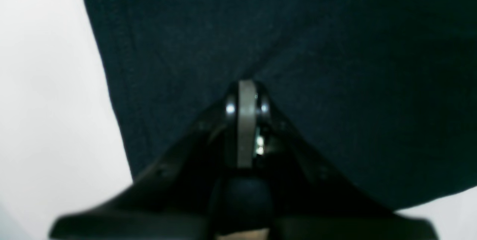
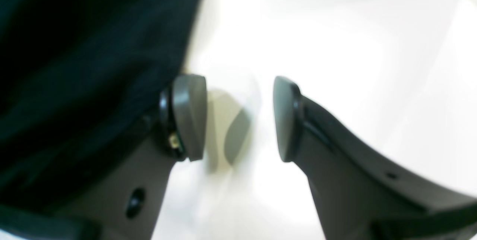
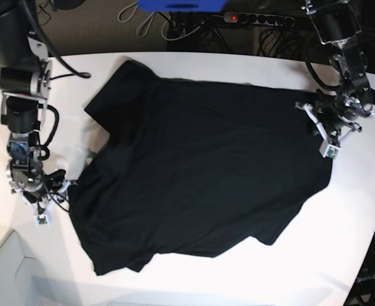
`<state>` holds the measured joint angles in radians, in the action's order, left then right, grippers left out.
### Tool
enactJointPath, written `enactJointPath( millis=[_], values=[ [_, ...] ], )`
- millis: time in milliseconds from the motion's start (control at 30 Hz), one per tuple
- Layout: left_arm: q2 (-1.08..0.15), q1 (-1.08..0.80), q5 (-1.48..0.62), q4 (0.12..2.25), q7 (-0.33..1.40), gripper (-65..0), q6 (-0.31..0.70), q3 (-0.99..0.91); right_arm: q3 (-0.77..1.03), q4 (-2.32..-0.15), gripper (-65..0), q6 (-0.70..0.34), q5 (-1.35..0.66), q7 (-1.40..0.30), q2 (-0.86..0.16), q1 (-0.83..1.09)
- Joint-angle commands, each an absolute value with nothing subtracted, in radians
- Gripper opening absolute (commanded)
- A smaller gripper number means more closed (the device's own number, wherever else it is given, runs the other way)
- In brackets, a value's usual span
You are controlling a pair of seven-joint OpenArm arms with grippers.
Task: Layout the t-shirt on the table in an organized manner, then fold the t-shirt properly
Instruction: 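Pull the shirt with both grippers to spread its body flat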
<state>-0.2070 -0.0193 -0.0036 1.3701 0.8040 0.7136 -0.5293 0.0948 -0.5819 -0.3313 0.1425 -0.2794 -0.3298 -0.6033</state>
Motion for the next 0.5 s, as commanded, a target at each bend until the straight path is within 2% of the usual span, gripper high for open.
enactJointPath(
  millis=[0, 100, 167, 267, 467],
  values=[
    [-0.222, -0.03, 0.059, 1.371, 0.874, -65.0, 0.698, -0.532, 0.097, -0.599, -35.5, -0.283, 0.134, -0.229, -0.349, -0.644],
    [-0.24, -0.03, 0.059, 1.371, 0.88, -65.0, 0.698, -0.533, 0.097, -0.601, -35.4, -0.136, 0.134, -0.189, -0.36, -0.647],
    [-0.242, -0.03, 0.059, 1.371, 0.881, -65.0, 0.698, -0.533, 0.099, -0.634, -34.5, -0.085, 0.133, -0.196, -0.36, -0.647],
    [-0.242, -0.028, 0.059, 1.371, 0.883, -65.0, 0.698, -0.533, 0.101, -0.783, -34.3, -0.111, 0.13, -0.308, -0.355, -0.591],
    [-0.237, -0.022, 0.059, 1.371, 0.883, -65.0, 0.698, -0.53, 0.102, -1.408, -34.0, -0.171, 0.128, -0.618, -0.288, -0.321]
  ],
)
